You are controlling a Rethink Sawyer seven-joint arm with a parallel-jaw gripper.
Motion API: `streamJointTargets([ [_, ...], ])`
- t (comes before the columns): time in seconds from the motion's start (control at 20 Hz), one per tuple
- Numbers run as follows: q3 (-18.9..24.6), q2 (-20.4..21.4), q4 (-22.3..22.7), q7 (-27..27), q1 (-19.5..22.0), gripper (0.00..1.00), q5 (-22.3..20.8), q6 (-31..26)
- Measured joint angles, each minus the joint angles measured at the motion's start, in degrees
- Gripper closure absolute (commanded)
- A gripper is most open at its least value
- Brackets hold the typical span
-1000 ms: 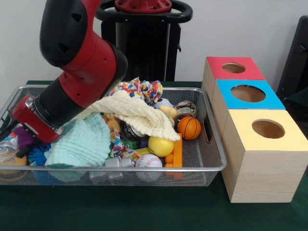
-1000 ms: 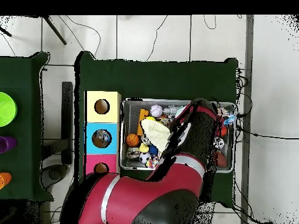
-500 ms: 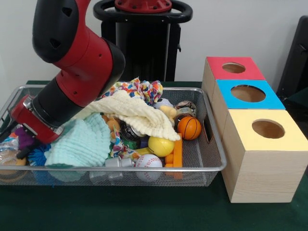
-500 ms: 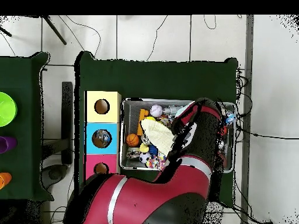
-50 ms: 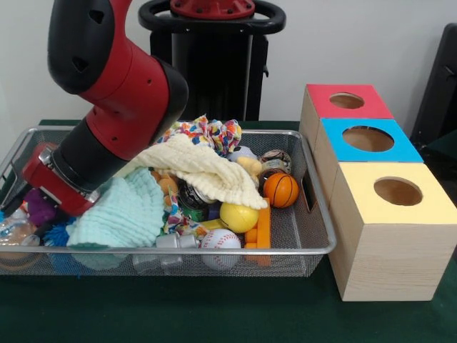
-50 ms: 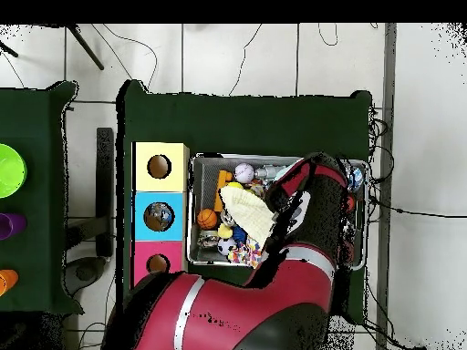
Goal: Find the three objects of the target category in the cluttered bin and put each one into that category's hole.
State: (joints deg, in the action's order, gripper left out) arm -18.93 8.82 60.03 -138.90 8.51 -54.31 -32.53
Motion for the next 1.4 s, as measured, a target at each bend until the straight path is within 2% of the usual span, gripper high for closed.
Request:
streamJointTargets([
  [0.85,0.6,0.6,0.3,0.8,0.9,0.0,0.1,0.0],
  [0.9,0.6,0.5,0.3,0.8,0.8,1.0,0.2,0.0],
  [1.4,0.6,0.5,0.4,0.8,0.4,1.0,0.1,0.0],
])
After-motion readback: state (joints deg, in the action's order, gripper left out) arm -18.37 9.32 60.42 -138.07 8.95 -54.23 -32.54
